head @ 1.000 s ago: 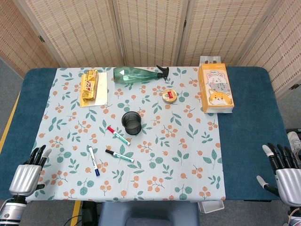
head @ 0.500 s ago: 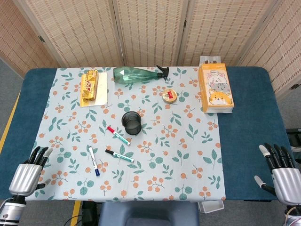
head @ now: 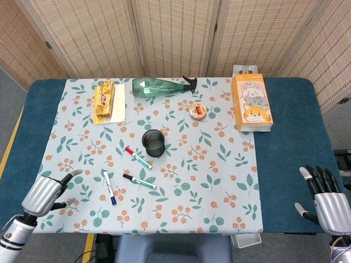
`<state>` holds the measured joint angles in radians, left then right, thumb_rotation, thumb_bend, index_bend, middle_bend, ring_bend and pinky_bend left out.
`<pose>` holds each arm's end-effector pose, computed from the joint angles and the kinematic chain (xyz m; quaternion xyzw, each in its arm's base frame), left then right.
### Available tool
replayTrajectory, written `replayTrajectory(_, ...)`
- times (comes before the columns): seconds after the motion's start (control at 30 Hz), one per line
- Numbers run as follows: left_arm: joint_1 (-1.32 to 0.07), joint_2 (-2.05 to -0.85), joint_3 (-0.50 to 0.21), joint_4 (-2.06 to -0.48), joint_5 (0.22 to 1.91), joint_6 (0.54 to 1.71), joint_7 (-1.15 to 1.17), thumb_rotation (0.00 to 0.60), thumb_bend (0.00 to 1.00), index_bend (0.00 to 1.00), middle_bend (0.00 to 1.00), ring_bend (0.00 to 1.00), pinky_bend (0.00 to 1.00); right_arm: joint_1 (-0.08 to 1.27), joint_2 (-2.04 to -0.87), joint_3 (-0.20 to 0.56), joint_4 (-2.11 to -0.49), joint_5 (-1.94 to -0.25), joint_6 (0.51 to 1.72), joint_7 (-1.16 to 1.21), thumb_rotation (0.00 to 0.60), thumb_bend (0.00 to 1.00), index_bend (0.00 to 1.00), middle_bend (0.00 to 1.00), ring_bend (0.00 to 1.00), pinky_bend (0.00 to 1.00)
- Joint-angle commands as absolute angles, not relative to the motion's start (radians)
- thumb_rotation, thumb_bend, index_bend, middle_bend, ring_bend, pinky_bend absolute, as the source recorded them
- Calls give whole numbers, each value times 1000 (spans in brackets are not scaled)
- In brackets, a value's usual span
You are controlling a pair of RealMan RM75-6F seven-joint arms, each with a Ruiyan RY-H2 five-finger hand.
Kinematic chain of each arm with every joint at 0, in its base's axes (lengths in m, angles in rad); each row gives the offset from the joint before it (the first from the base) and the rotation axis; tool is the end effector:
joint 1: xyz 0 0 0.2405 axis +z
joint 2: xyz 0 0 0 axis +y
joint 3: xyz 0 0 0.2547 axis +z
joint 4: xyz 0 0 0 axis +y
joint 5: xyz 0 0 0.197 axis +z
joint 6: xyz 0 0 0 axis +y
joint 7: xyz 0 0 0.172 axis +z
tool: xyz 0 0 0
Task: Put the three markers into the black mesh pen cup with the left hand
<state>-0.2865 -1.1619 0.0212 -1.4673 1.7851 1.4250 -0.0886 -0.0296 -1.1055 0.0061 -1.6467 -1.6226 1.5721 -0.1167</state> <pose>-0.2540 0.2432 0.1274 -0.7348 -0.2905 -0.4269 0.4398 -0.2986 -0.1642 0.1703 0.6170 -0.3547 0.3631 0.6014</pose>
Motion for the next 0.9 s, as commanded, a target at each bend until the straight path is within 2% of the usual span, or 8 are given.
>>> replayTrajectory(0.03,-398,-1123,45,-1455,1897,1358,-206,600,143,484,1000,1000,1000,-26,-1107,4,-1647,-1622,1565,-121,600,200,55,53,27,0)
replayTrajectory(0.33,-566,-1165,75,-1369,1984,1204,-274,600,142,509,1000,1000,1000,-6,-1117,25,-1644,-1574,1527,-141,600,200,55,53,27,0)
replayTrajectory(0.53,-637,-1243,83,-1217,2021,1205,-313,600,144,482,1000,1000,1000,17,-1112,39,-1640,-1530,1481,-135,600,199,55,53,27,0)
replayTrajectory(0.77,-683,-1283,113,-1131,2037,1224,-351,600,309,529,1000,1000,1000,15,-1114,38,-1642,-1528,1490,-142,600,200,54,53,26,0)
replayTrajectory(0.9,-688,-1287,128,-1127,2026,1221,-337,600,320,549,1000,1000,1000,13,-1111,37,-1638,-1531,1498,-131,600,200,55,53,26,0)
